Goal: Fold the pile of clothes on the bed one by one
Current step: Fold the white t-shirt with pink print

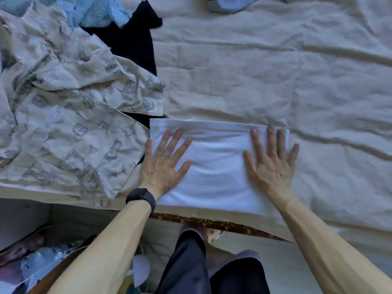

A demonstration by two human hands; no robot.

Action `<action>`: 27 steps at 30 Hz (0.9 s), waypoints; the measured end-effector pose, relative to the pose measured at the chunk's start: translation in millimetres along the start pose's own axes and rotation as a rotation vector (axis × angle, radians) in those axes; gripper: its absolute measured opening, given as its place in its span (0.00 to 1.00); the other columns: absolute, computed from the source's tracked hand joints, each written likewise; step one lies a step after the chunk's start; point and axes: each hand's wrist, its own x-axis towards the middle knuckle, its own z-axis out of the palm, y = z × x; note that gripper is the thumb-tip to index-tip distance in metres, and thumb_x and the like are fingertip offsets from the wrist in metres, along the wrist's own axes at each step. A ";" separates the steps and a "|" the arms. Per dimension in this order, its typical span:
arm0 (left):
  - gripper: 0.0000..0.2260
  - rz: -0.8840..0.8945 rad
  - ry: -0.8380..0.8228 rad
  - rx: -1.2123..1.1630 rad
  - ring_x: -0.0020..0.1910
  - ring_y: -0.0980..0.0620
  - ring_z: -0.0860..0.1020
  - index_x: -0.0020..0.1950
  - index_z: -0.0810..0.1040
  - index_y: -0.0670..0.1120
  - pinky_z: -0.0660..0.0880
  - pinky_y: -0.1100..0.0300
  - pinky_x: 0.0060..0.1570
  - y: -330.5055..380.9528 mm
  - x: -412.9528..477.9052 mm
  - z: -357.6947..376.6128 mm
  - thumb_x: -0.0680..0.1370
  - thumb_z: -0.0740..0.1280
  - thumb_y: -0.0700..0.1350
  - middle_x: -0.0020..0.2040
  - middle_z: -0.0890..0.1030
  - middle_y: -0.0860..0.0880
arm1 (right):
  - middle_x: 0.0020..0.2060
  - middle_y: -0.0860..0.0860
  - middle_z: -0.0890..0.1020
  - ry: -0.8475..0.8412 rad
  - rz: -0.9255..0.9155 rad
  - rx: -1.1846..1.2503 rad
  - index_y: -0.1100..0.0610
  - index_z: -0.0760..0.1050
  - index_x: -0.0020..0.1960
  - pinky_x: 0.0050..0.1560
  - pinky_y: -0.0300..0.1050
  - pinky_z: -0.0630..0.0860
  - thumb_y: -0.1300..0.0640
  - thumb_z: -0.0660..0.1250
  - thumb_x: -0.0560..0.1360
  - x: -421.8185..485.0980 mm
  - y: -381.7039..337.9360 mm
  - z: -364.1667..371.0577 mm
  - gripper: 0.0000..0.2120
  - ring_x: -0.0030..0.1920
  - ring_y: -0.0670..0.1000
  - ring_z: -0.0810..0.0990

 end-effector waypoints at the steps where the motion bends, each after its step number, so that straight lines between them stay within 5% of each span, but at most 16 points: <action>1: 0.28 0.006 -0.013 0.011 0.81 0.52 0.41 0.82 0.47 0.60 0.31 0.42 0.74 -5.3 2.8 -1.1 0.82 0.43 0.65 0.82 0.44 0.55 | 0.82 0.47 0.39 -0.055 0.066 -0.015 0.37 0.40 0.81 0.78 0.65 0.38 0.32 0.41 0.80 2.1 17.3 -6.2 0.32 0.81 0.50 0.38; 4: 0.28 -0.009 0.012 -0.004 0.81 0.48 0.42 0.82 0.49 0.59 0.35 0.38 0.75 -1.2 6.9 -7.9 0.82 0.45 0.64 0.83 0.45 0.52 | 0.80 0.47 0.34 -0.133 0.173 -0.004 0.40 0.41 0.82 0.77 0.66 0.36 0.32 0.38 0.78 4.7 42.6 -22.1 0.34 0.80 0.51 0.33; 6: 0.28 -0.027 0.066 -0.047 0.81 0.44 0.47 0.82 0.53 0.57 0.39 0.36 0.75 20.4 4.5 -11.4 0.82 0.49 0.62 0.83 0.48 0.49 | 0.81 0.51 0.38 -0.037 0.134 0.044 0.44 0.46 0.83 0.77 0.67 0.38 0.34 0.43 0.79 -0.3 32.6 -27.9 0.34 0.81 0.52 0.37; 9: 0.27 -0.036 0.061 -0.095 0.81 0.44 0.46 0.81 0.53 0.59 0.41 0.34 0.75 52.3 7.4 -9.7 0.82 0.51 0.62 0.83 0.47 0.50 | 0.82 0.56 0.49 0.121 -0.131 0.105 0.46 0.51 0.83 0.78 0.65 0.41 0.37 0.51 0.81 -23.0 -8.9 -22.1 0.33 0.82 0.56 0.46; 12: 0.27 -0.113 0.001 -0.111 0.81 0.45 0.44 0.81 0.51 0.61 0.41 0.34 0.74 60.5 16.3 -10.8 0.82 0.48 0.64 0.83 0.44 0.53 | 0.82 0.54 0.53 0.090 -0.327 0.041 0.45 0.56 0.82 0.78 0.66 0.49 0.35 0.55 0.81 -37.3 -16.4 -2.3 0.33 0.82 0.57 0.51; 16: 0.29 -0.193 0.004 -0.178 0.81 0.45 0.43 0.82 0.47 0.58 0.42 0.35 0.75 90.3 -9.4 -7.0 0.82 0.47 0.64 0.83 0.42 0.51 | 0.83 0.51 0.48 -0.015 -0.273 0.004 0.43 0.50 0.82 0.78 0.66 0.45 0.34 0.45 0.81 -32.5 43.3 4.5 0.32 0.82 0.54 0.45; 22: 0.38 -0.028 0.044 -0.258 0.81 0.42 0.46 0.82 0.48 0.56 0.46 0.35 0.75 217.1 -75.9 25.8 0.77 0.60 0.66 0.83 0.45 0.49 | 0.82 0.50 0.41 -0.112 -0.132 0.014 0.39 0.40 0.81 0.78 0.60 0.35 0.35 0.41 0.80 -27.1 133.4 -11.7 0.31 0.81 0.51 0.34; 25: 0.42 -0.039 0.087 -0.211 0.80 0.39 0.51 0.82 0.51 0.55 0.50 0.37 0.75 262.2 -87.3 32.9 0.72 0.69 0.53 0.82 0.50 0.47 | 0.82 0.49 0.39 -0.124 -0.179 -0.007 0.40 0.39 0.81 0.77 0.57 0.31 0.35 0.41 0.81 -42.4 168.5 -12.0 0.31 0.80 0.50 0.33; 27: 0.36 -0.122 0.186 -0.240 0.79 0.38 0.58 0.80 0.57 0.53 0.55 0.39 0.75 278.3 -86.7 29.5 0.73 0.66 0.48 0.80 0.58 0.45 | 0.81 0.48 0.36 -0.136 -0.215 -0.018 0.39 0.36 0.80 0.76 0.55 0.29 0.34 0.40 0.81 -56.2 187.2 -10.1 0.31 0.79 0.48 0.30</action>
